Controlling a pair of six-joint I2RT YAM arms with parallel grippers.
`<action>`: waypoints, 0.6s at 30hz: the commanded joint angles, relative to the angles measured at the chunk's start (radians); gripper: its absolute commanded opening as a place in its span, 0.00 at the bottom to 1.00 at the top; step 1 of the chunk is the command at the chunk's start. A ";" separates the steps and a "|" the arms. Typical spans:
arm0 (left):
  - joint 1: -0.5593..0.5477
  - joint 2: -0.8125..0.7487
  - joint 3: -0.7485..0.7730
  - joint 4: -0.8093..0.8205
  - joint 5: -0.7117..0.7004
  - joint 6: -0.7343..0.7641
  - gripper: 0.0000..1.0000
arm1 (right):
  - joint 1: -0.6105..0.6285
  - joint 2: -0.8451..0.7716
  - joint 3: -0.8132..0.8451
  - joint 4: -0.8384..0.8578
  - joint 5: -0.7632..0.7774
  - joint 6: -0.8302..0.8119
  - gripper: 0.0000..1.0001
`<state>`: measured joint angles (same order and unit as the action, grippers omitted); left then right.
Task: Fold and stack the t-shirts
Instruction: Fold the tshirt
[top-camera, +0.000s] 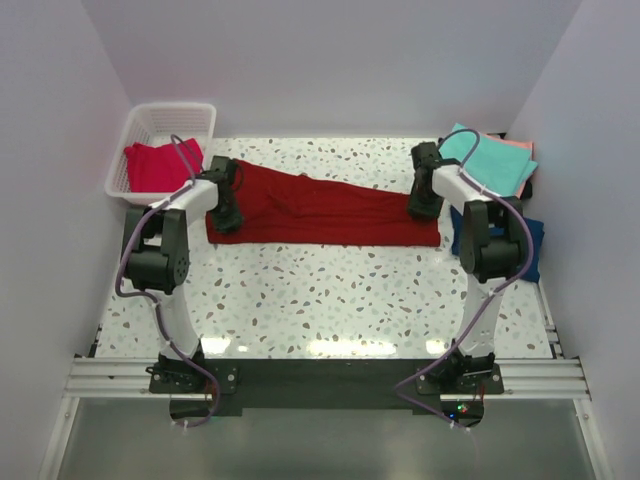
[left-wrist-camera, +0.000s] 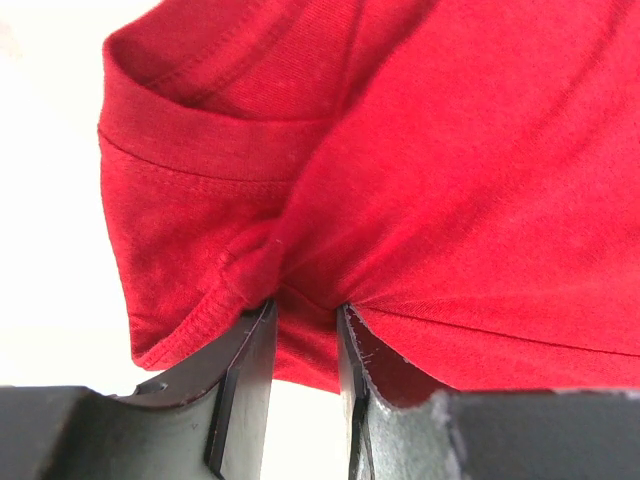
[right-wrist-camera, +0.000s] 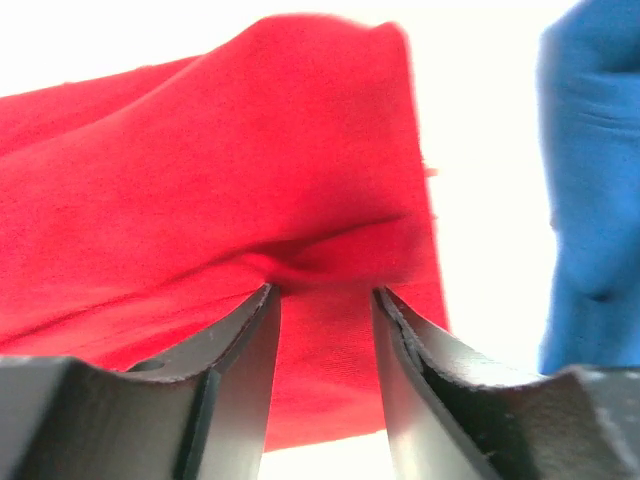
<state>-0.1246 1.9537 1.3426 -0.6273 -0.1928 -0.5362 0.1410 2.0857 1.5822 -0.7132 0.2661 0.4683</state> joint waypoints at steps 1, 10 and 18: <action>0.039 0.013 -0.022 -0.048 -0.039 0.054 0.35 | -0.018 -0.165 -0.027 -0.011 0.111 -0.048 0.47; 0.039 -0.036 -0.043 0.037 0.032 0.074 0.36 | 0.042 -0.253 -0.076 -0.008 0.064 -0.059 0.56; 0.037 -0.096 -0.078 0.110 0.081 0.082 0.56 | 0.071 -0.228 -0.197 0.040 -0.019 -0.023 0.56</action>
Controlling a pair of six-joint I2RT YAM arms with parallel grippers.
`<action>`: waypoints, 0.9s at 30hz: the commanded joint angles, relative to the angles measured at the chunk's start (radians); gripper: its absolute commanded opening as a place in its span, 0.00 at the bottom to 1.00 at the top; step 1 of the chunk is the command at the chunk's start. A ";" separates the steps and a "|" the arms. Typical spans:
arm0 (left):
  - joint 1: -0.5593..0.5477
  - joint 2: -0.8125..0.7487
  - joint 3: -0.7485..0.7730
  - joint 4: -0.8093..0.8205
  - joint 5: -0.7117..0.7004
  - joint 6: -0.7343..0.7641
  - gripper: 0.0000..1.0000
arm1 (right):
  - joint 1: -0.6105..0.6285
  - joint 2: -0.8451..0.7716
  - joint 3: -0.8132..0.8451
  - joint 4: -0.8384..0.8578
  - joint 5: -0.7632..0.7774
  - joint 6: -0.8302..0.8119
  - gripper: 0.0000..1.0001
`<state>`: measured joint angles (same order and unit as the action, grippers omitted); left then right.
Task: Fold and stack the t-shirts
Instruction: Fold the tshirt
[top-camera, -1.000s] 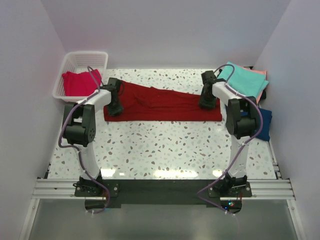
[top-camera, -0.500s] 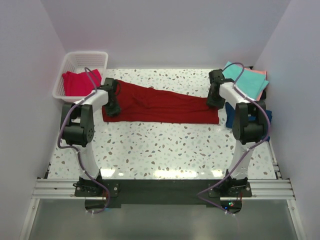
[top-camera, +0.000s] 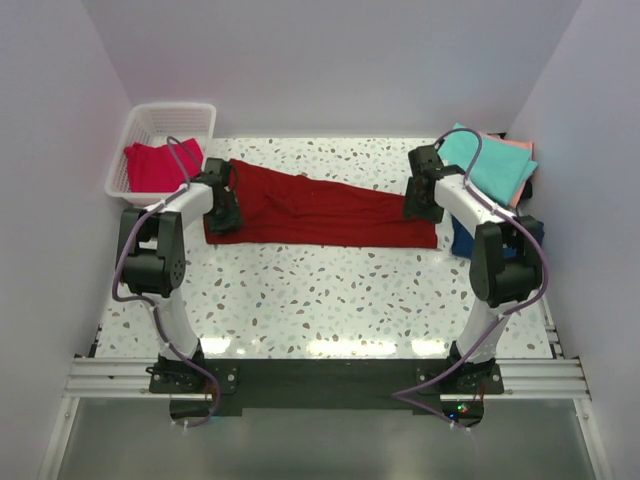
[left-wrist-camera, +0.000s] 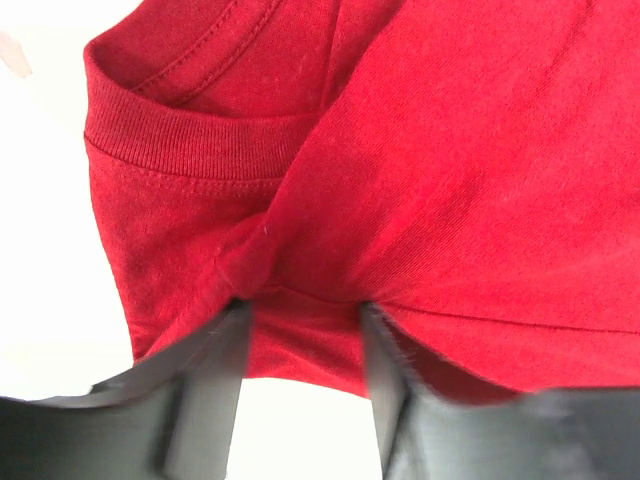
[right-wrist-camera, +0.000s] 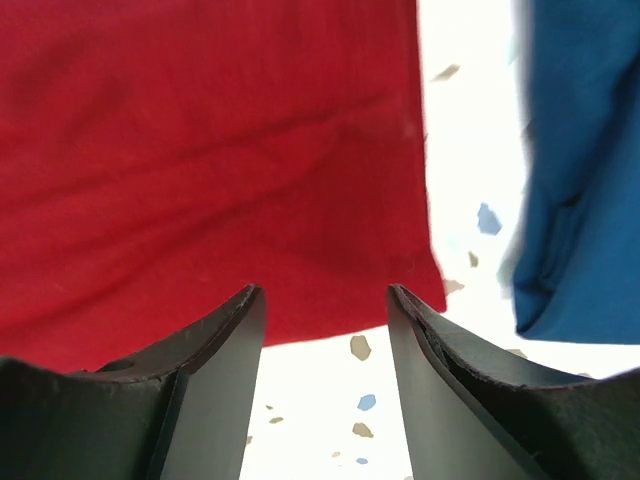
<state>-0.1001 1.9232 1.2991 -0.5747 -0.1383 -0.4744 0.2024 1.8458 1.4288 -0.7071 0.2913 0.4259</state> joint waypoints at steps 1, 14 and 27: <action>0.013 -0.072 -0.040 0.065 0.029 0.020 0.61 | 0.012 0.016 -0.062 0.041 -0.050 0.023 0.56; 0.013 -0.125 -0.067 0.099 -0.014 0.014 0.61 | 0.026 0.069 -0.258 0.103 -0.110 0.054 0.53; 0.013 -0.095 -0.069 0.084 -0.096 -0.030 0.61 | 0.129 -0.062 -0.429 -0.120 -0.058 0.142 0.50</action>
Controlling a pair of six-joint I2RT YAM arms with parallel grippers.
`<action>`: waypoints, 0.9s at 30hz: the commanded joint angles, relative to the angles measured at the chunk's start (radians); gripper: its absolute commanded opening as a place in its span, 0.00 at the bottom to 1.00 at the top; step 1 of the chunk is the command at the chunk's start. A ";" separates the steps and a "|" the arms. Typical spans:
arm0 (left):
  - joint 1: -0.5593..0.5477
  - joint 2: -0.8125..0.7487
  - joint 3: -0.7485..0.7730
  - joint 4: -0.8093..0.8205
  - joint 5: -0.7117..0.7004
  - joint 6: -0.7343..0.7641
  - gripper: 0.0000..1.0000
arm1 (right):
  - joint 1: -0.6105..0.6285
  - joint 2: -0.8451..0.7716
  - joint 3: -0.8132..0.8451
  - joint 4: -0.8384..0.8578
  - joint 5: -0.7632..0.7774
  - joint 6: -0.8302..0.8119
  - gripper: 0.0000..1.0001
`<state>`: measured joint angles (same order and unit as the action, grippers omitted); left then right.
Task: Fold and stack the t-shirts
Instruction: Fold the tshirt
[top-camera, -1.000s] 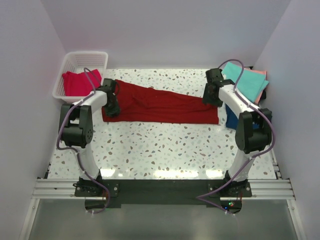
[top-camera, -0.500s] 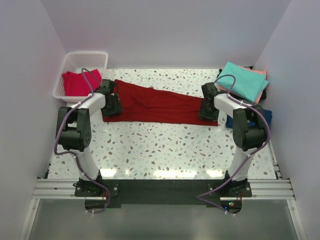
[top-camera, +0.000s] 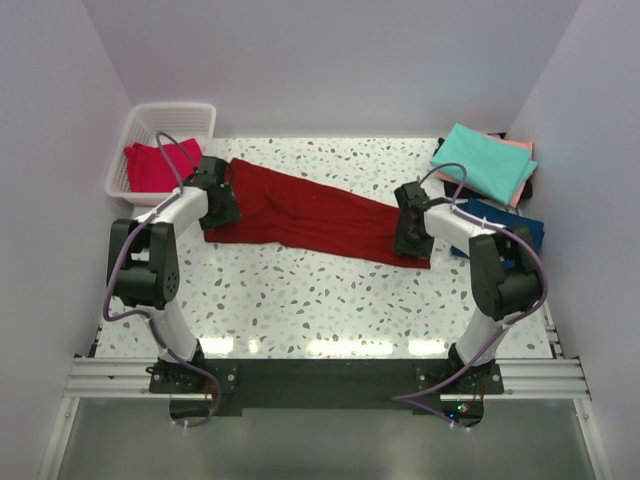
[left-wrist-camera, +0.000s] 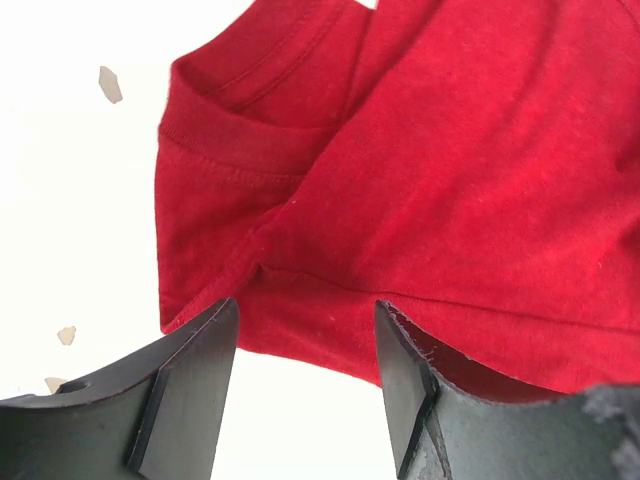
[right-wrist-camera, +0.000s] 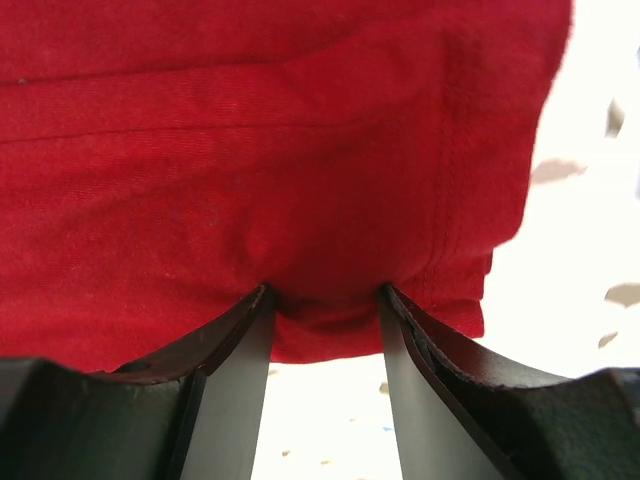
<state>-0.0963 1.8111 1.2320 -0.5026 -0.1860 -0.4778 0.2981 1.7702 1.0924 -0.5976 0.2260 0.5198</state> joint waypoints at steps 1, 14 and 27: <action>0.009 0.025 0.000 -0.013 -0.076 -0.034 0.61 | 0.033 0.005 -0.101 -0.241 0.009 0.052 0.49; 0.013 0.011 -0.015 -0.221 -0.264 -0.153 0.60 | 0.035 -0.152 -0.167 -0.372 0.174 0.173 0.49; 0.013 -0.242 -0.032 -0.127 -0.097 -0.070 0.58 | 0.156 -0.243 0.119 -0.303 0.196 0.129 0.47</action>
<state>-0.0914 1.6279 1.1915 -0.7074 -0.3729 -0.5896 0.3832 1.5043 1.0977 -0.9661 0.4137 0.6689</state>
